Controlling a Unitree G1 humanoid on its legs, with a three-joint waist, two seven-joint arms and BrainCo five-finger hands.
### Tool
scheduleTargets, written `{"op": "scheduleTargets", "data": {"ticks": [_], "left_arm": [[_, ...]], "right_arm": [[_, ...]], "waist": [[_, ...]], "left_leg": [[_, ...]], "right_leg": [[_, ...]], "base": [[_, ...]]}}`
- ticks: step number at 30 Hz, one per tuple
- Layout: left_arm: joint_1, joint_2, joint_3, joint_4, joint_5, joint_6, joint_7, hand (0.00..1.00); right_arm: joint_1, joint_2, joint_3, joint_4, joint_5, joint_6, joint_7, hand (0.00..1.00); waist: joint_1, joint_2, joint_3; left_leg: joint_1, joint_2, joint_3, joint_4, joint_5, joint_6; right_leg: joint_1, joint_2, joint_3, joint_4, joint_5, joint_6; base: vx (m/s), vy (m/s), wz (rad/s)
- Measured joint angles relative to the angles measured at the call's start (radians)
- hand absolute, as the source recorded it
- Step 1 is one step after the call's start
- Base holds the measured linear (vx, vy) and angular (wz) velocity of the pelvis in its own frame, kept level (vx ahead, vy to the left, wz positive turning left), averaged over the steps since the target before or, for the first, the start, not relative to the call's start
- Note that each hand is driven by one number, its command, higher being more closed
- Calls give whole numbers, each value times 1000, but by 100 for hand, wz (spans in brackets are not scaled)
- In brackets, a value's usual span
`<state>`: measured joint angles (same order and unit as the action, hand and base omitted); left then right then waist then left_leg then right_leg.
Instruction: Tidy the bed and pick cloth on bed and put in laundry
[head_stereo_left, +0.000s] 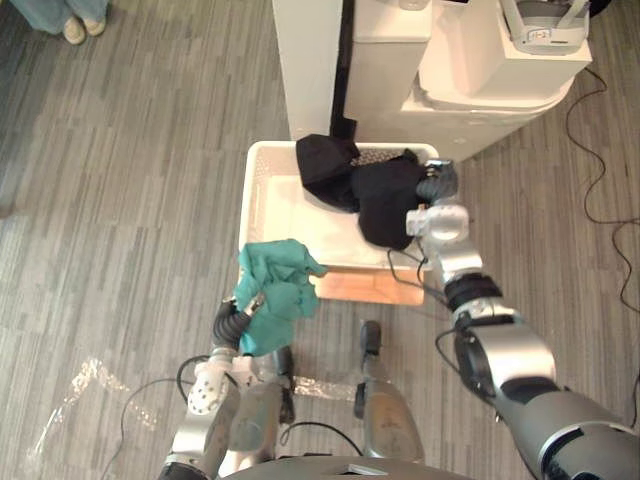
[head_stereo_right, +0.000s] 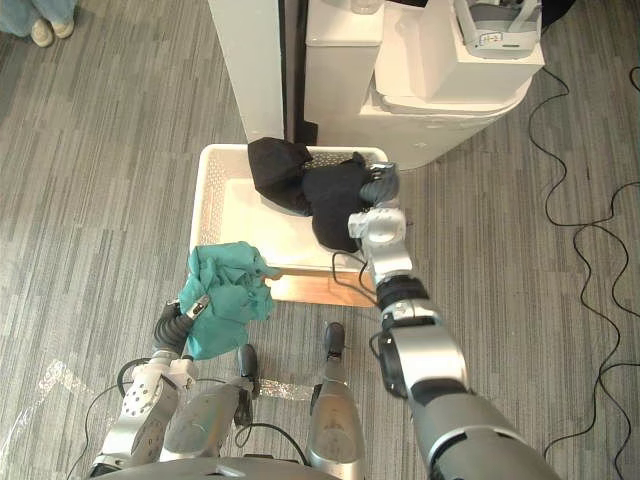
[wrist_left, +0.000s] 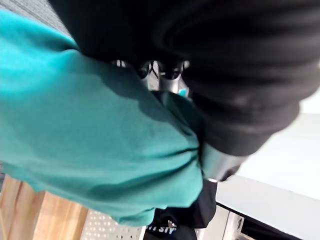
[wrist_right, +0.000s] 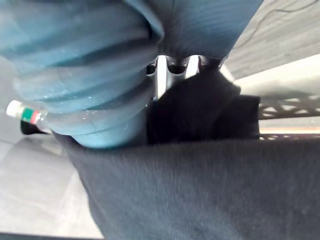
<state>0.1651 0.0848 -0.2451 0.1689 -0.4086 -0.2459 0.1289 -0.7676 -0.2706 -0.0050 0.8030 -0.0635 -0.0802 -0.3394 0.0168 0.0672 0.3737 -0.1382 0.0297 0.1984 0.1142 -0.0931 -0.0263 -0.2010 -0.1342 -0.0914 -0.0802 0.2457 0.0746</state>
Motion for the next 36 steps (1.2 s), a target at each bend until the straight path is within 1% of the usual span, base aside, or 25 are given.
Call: {"op": "scheduleTargets", "data": {"ticks": [1,2,4,5,6,7,9,11,13,15,17,19,22,24,25,27,30,31,34,36], "left_arm": [[0,-7,6,0,0,1,1,100],[0,-16,10,-1,0,1,9,100],[3,-15,12,-2,0,3,17,100],[10,-15,16,-5,0,3,19,100],[16,-16,26,-11,0,6,20,100],[23,-17,30,-25,0,8,23,100],[44,-18,33,-63,1,9,33,100],[60,-26,32,-83,1,9,41,100],[54,-30,28,-92,2,9,42,100],[57,-29,28,-120,3,9,46,100],[57,-28,29,-157,22,9,64,100],[50,-28,29,-176,27,8,69,100],[44,-29,35,-223,40,8,88,100],[41,-30,52,-242,40,7,92,100],[37,-36,64,-256,39,7,105,100],[36,-50,89,-295,38,7,112,100],[13,-55,120,-354,38,-8,134,100],[-1,-52,126,-355,39,-20,139,100],[-30,-45,143,-354,115,-32,172,100],[-31,-42,145,-352,185,-32,181,100]], "right_arm": [[41,24,8,-33,-20,1,0,0],[109,61,31,-88,-32,2,0,0],[170,95,46,-133,-66,3,0,0],[212,119,54,-175,-88,6,0,0],[240,131,67,-209,-102,9,0,0],[263,140,73,-246,-106,10,0,0],[305,141,78,-293,-141,12,0,0],[340,141,78,-333,-148,15,-2,0],[361,134,76,-370,-182,16,-10,0],[381,132,69,-400,-209,17,-15,0],[405,138,62,-404,-261,18,-23,0],[421,141,61,-407,-290,19,-29,0],[454,143,40,-475,-304,27,-51,0],[465,144,7,-484,-335,35,-66,0],[476,145,-22,-484,-335,45,-79,0],[503,145,-69,-482,-334,48,-91,0],[564,145,-122,-472,-312,58,-103,0],[594,144,-126,-471,-297,58,-103,0],[689,147,-128,-439,-284,56,-98,0],[754,163,-138,-355,-276,54,-90,0]], "waist": [[-4,0,0],[-10,0,0],[-8,-6,-3],[-8,-19,-13],[-9,-28,-21],[-12,-30,-23],[-14,-31,-30],[-14,-35,-61],[-19,-37,-73],[-18,-43,-81],[-16,-59,-121],[-13,-63,-127],[-11,-65,-133],[-11,-69,-141],[-12,-72,-148],[-12,-76,-156],[-19,-77,-175],[-20,-78,-183],[-27,-82,-199],[-36,-95,-209]], "left_leg": [[2,4,2,12,-8,0],[8,12,8,23,-18,0],[18,15,17,25,-27,-4],[23,13,22,25,-39,-9],[23,12,24,26,-43,-9],[23,19,24,28,-44,-12],[42,40,23,28,-44,-26],[48,54,25,22,-45,-36],[61,61,20,20,-47,-42],[88,65,20,13,-47,-42],[99,65,20,4,-46,-43],[113,65,20,4,-46,-43],[122,63,20,3,-46,-43],[123,61,20,0,-46,-42],[124,59,19,-5,-43,-39],[131,54,20,-16,-36,-37],[139,49,24,-29,-26,-37],[140,49,25,-27,-26,-37],[138,50,34,-29,-27,-38],[140,48,47,-29,-33,-45]], "right_leg": [[7,2,1,0,-1,-1],[22,8,1,0,-9,-11],[37,12,1,0,-32,-31],[44,8,0,0,-68,-31],[45,4,0,0,-90,-17],[48,6,-3,0,-95,-11],[67,27,-7,0,-98,-2],[69,37,-12,0,-102,2],[85,44,-23,0,-102,3],[103,49,-25,0,-102,3],[105,50,-26,0,-101,2],[120,50,-26,0,-96,0],[130,49,-26,0,-85,-3],[130,47,-28,0,-82,-4],[130,45,-29,0,-82,-4],[130,41,-29,0,-82,-3],[130,38,-25,0,-81,-2],[130,38,-22,0,-81,-2],[130,39,-1,-1,-81,-1],[129,36,8,-1,-100,1]], "base": [[-28,-27,-5],[-35,-29,-4],[-38,-32,-9],[-31,-69,-11],[-23,-78,-2],[13,-93,2],[42,-119,-1],[79,-84,-6],[95,-35,5],[75,-5,4],[75,8,3],[44,22,7],[-24,29,4],[-44,5,1],[-58,-6,2],[-73,-17,0],[-66,-21,-5],[-85,-35,-8],[-107,-37,-11],[-104,-43,-14]]}}
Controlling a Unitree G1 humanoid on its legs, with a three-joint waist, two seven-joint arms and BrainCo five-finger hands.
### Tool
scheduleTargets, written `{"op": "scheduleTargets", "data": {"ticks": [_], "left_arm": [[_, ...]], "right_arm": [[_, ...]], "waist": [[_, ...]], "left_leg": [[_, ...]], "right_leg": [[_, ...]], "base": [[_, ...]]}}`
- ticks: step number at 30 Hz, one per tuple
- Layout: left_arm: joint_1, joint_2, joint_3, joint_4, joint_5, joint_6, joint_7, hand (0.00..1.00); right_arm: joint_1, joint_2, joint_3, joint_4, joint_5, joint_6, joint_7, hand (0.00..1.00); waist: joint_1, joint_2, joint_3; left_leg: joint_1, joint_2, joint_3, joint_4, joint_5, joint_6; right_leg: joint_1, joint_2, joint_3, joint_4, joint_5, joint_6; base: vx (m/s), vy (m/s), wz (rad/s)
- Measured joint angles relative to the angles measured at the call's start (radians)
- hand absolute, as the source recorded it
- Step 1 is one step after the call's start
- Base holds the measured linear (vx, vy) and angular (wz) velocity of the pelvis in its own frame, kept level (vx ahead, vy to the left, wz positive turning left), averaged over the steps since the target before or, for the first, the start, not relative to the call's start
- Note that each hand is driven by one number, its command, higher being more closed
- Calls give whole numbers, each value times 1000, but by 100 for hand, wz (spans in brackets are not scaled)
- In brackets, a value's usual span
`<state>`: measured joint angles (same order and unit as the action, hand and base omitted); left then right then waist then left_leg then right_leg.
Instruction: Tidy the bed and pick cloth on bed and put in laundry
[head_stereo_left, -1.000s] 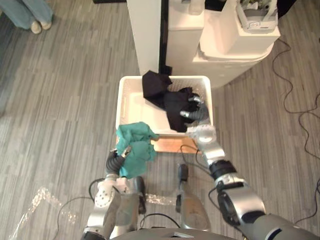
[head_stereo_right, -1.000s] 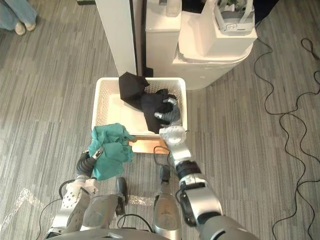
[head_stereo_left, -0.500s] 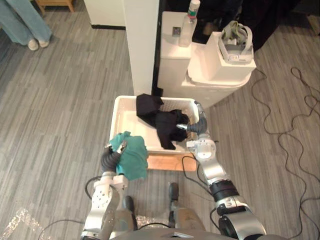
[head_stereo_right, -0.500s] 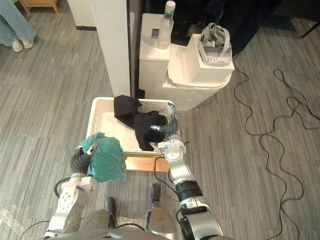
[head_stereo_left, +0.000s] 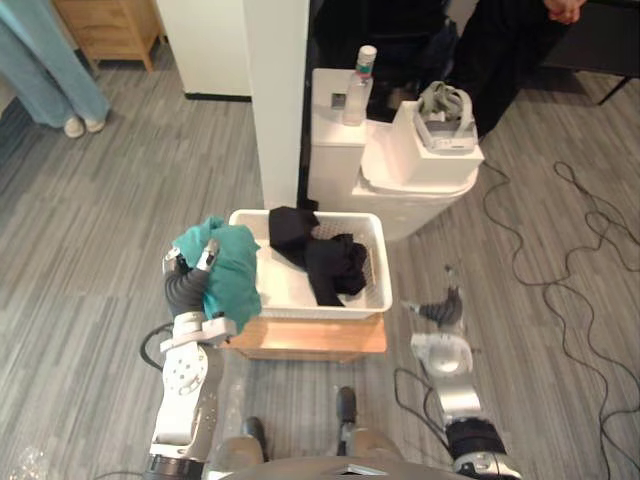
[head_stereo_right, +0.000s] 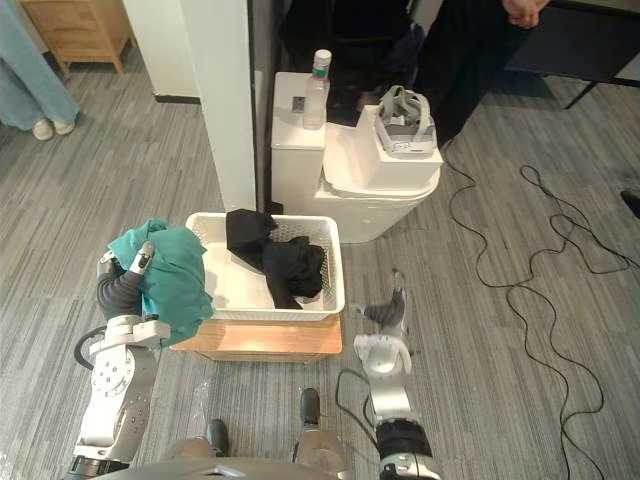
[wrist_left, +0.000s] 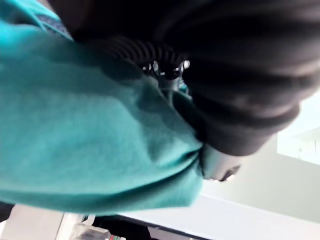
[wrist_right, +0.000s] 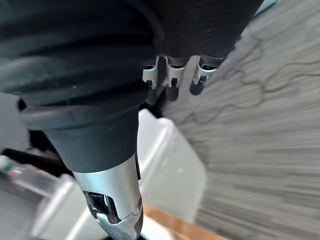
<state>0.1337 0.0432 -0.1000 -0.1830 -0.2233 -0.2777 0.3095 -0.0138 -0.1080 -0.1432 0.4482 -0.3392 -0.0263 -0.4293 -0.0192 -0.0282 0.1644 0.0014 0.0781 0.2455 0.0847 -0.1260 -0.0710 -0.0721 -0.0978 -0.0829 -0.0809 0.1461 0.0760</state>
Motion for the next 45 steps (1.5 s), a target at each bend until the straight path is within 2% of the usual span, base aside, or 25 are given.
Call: {"op": "scheduleTargets", "data": {"ticks": [3,4,5,7,9,11,12,18,23,31,34,37,42,45], "left_arm": [[-31,50,33,36,74,10,3,100],[-111,143,106,102,89,29,-8,100],[-208,235,159,219,41,28,-8,100],[-288,313,176,340,36,42,3,100],[-317,324,183,345,96,55,11,100],[-390,400,183,374,156,105,7,100],[-404,413,184,376,167,114,8,100],[-539,417,174,443,303,162,12,100],[-551,413,134,473,378,186,11,100],[-441,281,35,416,400,193,-31,100],[-400,242,1,416,406,193,-57,100],[-379,216,-21,439,429,193,-71,100],[-428,215,-10,577,475,197,-72,100],[-511,256,26,654,502,221,-51,100]], "right_arm": [[89,21,-10,89,1,3,20,0],[140,18,-7,87,5,3,48,0],[184,16,7,98,30,0,77,0],[215,5,15,181,40,1,96,0],[256,5,1,235,39,3,112,0],[285,21,-6,299,40,1,125,0],[289,25,-9,321,40,1,126,0],[313,56,-57,439,71,1,167,0],[315,64,-66,479,76,1,174,0],[323,60,-76,481,78,2,191,0],[322,58,-75,480,83,2,201,0],[322,57,-72,475,103,2,202,0],[310,55,-61,468,116,1,202,0],[291,53,-35,451,118,0,201,0]], "waist": [[-9,-3,-11],[-13,0,-14],[-27,-2,-24],[-50,-4,-47],[-60,-6,-55],[-85,-7,-56],[-91,-6,-57],[-110,-2,-63],[-135,1,-61],[-154,30,-43],[-169,35,-40],[-171,38,-35],[-188,39,4],[-207,34,41]], "left_leg": [[8,6,8,0,-1,-9],[17,14,17,-2,3,-16],[24,21,28,-9,13,-16],[48,21,35,-45,32,-20],[60,19,58,-58,37,-19],[71,17,60,-61,37,-19],[72,17,60,-62,37,-19],[82,14,67,-71,41,-18],[86,10,82,-71,40,-18],[89,1,111,-71,39,-16],[90,2,115,-72,39,-16],[89,3,139,-74,37,-18],[65,3,166,-69,30,-26],[10,3,180,-56,31,-25]], "right_leg": [[0,9,12,0,-12,4],[1,17,18,0,-12,4],[1,25,18,0,-9,1],[3,28,22,0,-8,0],[-2,31,41,0,-4,0],[0,30,44,0,-3,0],[0,30,43,0,-3,0],[1,29,43,0,1,2],[-1,27,48,0,5,3],[-14,22,74,0,11,2],[-17,25,78,0,11,1],[-30,29,98,-1,13,-1],[-69,31,118,-6,14,-7],[-129,32,129,-1,30,-2]], "base": [[-47,-68,-8],[-44,-91,-21],[-47,-93,-24],[-46,-78,-21],[-13,-20,-24],[-17,-3,-8],[0,0,0],[-11,-3,-2],[-35,-7,-6],[-43,-11,-10],[-37,-24,-7],[-40,-23,-17],[-54,-26,-18],[-30,-48,-19]]}}
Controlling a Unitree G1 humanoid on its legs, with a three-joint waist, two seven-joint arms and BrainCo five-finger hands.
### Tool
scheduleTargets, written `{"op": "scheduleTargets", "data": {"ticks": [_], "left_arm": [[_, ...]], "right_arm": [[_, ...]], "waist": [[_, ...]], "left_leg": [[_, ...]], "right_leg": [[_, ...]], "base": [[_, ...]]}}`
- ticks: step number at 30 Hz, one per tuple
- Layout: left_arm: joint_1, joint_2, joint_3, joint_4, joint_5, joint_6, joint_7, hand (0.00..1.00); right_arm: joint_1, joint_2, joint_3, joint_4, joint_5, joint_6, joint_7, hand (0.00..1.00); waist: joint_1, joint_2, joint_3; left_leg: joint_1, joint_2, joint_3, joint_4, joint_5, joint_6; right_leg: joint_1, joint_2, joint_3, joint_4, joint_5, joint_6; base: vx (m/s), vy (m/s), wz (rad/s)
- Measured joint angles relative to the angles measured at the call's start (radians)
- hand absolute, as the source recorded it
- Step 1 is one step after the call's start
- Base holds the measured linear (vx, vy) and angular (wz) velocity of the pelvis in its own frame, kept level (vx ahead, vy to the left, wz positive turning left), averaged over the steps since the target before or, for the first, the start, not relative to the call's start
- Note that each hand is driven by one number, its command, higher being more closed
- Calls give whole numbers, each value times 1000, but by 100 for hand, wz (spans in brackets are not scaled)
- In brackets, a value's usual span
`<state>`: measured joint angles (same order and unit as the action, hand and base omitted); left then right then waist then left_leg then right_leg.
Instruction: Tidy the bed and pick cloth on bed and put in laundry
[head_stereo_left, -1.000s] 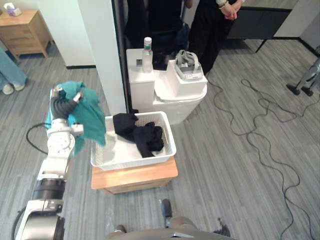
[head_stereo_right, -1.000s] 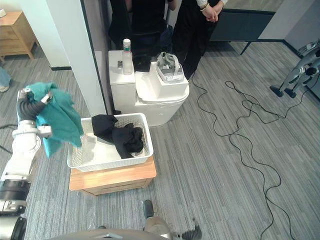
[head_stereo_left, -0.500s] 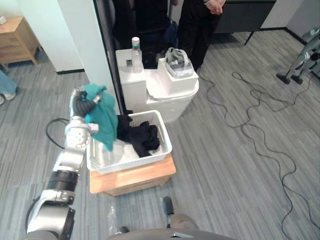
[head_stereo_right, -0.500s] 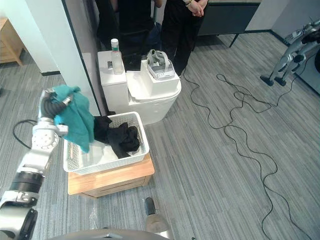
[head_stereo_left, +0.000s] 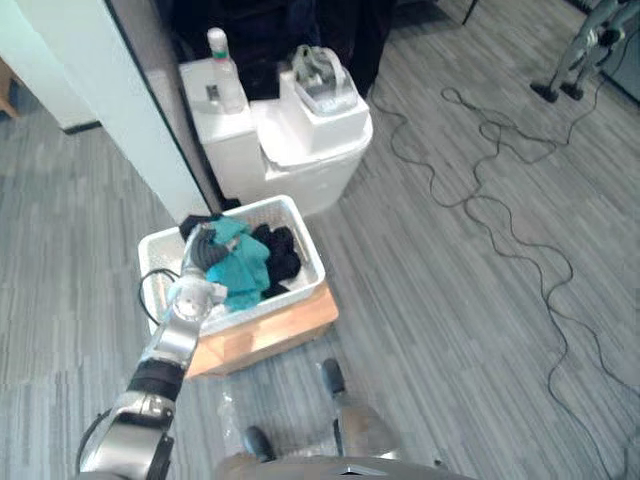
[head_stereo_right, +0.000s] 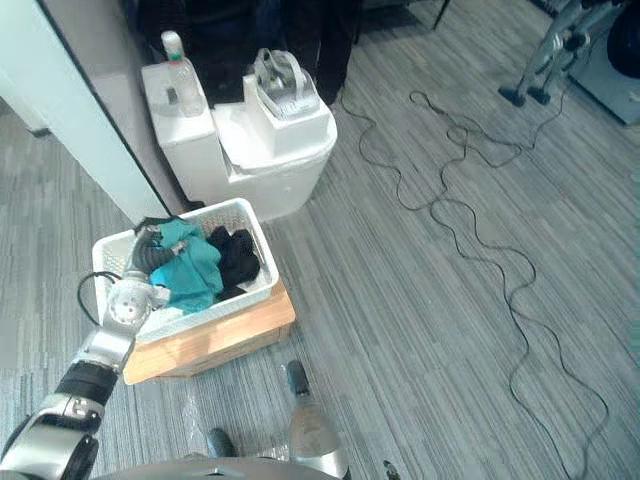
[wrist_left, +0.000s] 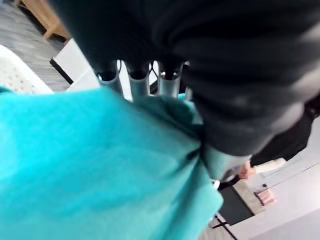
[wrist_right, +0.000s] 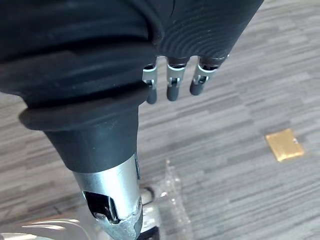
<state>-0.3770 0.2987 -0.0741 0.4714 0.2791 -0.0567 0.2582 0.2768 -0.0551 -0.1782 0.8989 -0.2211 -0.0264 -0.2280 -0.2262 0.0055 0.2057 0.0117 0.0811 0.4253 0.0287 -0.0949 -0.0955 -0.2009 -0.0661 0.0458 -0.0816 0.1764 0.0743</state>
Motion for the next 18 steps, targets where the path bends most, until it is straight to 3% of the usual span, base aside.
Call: {"op": "scheduleTargets", "data": {"ticks": [2,3,9,18], "left_arm": [[-49,28,3,23,24,14,1,100],[-85,44,11,41,55,17,1,0],[-137,46,45,108,56,53,-17,0],[59,-29,17,87,-121,54,-97,0]], "right_arm": [[-5,-1,11,-19,0,0,-1,0],[-9,-3,17,-29,1,-12,-1,0],[-13,-15,63,-81,30,-15,0,0],[-42,-37,99,-91,37,-8,18,0]], "waist": [[-9,0,30],[-14,2,54],[-20,2,94],[1,4,97]], "left_leg": [[-15,4,9,7,0,2],[-24,8,17,10,-4,2],[-44,18,33,31,-26,3],[-34,17,34,81,-53,10]], "right_leg": [[-16,3,2,0,13,2],[-28,9,5,1,19,3],[-49,18,2,1,36,5],[-19,6,-6,1,31,-7]], "base": [[25,-43,-17],[47,-44,-21],[35,-18,-11],[-17,-12,1]]}}
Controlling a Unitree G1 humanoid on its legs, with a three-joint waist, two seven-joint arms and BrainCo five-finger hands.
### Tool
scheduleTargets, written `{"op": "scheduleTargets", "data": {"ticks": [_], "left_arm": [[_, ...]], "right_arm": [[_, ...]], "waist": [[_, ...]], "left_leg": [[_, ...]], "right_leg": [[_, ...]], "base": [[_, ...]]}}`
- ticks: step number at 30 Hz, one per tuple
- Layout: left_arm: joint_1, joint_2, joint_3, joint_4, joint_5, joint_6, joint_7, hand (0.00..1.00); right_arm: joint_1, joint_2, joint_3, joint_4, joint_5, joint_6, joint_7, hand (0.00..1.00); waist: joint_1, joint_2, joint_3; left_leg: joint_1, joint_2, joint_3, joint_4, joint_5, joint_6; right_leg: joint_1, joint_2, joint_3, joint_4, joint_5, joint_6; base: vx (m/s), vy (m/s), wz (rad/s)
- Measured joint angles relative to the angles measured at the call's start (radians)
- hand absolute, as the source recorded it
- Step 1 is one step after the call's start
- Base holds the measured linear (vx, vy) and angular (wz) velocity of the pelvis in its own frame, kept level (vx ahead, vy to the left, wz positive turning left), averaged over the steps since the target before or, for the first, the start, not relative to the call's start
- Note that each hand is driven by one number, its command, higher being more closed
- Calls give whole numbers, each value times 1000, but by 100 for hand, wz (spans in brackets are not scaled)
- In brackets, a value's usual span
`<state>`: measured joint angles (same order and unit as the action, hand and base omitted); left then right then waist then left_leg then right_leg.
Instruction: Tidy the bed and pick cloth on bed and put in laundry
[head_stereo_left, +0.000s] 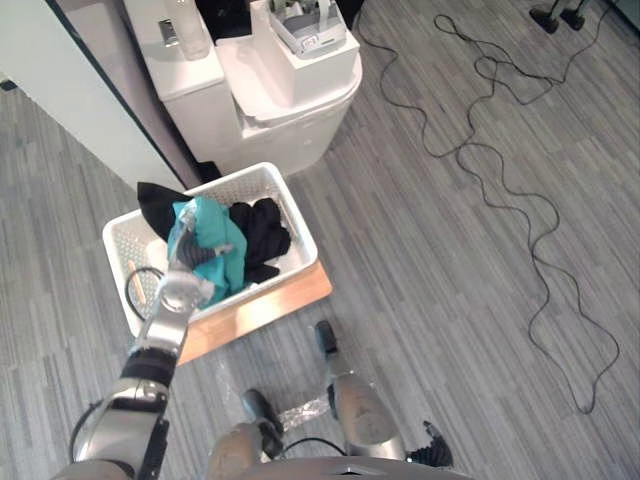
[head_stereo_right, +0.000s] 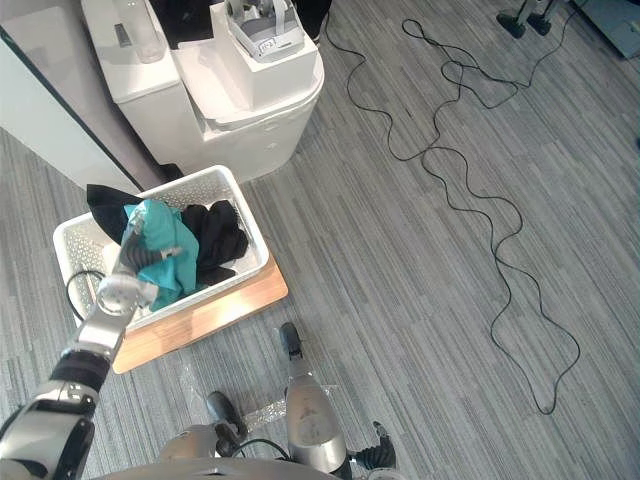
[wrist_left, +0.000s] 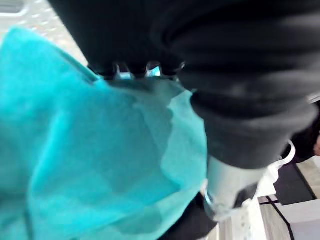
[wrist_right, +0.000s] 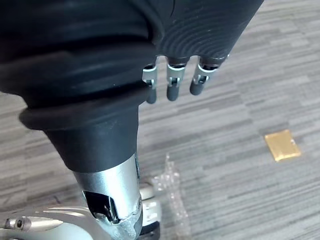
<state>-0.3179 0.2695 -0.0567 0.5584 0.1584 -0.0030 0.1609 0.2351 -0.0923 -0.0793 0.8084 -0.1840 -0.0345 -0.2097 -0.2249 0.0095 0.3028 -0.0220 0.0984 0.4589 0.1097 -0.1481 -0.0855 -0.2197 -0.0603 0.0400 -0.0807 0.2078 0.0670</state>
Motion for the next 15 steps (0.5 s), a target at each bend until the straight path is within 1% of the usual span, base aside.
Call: {"op": "scheduleTargets", "data": {"ticks": [2,3,5,7,8,9,12,14,15], "left_arm": [[57,-13,-29,-32,-19,0,-20,0],[86,-14,-33,-71,-29,-6,-24,0],[117,-14,-33,-114,-39,-22,-27,0],[159,-14,-32,-182,-41,-44,-35,0],[170,-14,-30,-202,-43,-48,-36,0],[195,-14,-17,-248,-49,-51,-38,0],[237,-17,37,-356,-89,-64,-36,0],[245,-17,85,-406,-92,-86,-13,0],[246,-17,98,-414,-93,-87,-6,0]], "right_arm": [[-28,-14,0,37,2,5,11,0],[-43,-19,-1,41,6,13,12,0],[-61,-20,-1,41,26,13,13,0],[-75,-28,-1,46,29,17,15,0],[-74,-33,-1,51,29,17,16,0],[-71,-36,-2,68,30,17,19,0],[-53,-38,-2,74,30,18,25,0],[-31,-37,-2,76,29,19,27,0],[-29,-38,-3,77,29,20,28,0]], "waist": [[7,3,-1],[9,5,-1],[15,6,-2],[28,15,-7],[31,18,-13],[33,23,-30],[45,27,-52],[61,28,-87],[62,27,-91]], "left_leg": [[9,0,-13,11,-3,-1],[7,0,-18,11,-2,-1],[9,0,-23,9,1,-1],[26,1,-35,2,6,-2],[28,0,-42,-2,8,-4],[31,-1,-50,-15,14,-6],[53,-3,-77,-45,31,-6],[61,-3,-103,-68,41,-7],[65,-3,-108,-72,44,-6]], "right_leg": [[18,-3,-11,0,-13,-8],[20,-6,-18,0,-14,-9],[26,-6,-23,0,-19,-14],[47,-6,-32,0,-26,-10],[50,-6,-37,0,-26,-9],[53,-7,-50,0,-28,-5],[78,-7,-78,0,-35,-1],[91,-8,-105,0,-40,1],[96,-8,-110,0,-42,1]], "base": [[-62,-53,14],[-70,-57,13],[-51,-48,10],[-40,-54,13],[-22,-42,21],[1,-29,25],[12,-23,26],[30,-10,34],[48,5,27]]}}
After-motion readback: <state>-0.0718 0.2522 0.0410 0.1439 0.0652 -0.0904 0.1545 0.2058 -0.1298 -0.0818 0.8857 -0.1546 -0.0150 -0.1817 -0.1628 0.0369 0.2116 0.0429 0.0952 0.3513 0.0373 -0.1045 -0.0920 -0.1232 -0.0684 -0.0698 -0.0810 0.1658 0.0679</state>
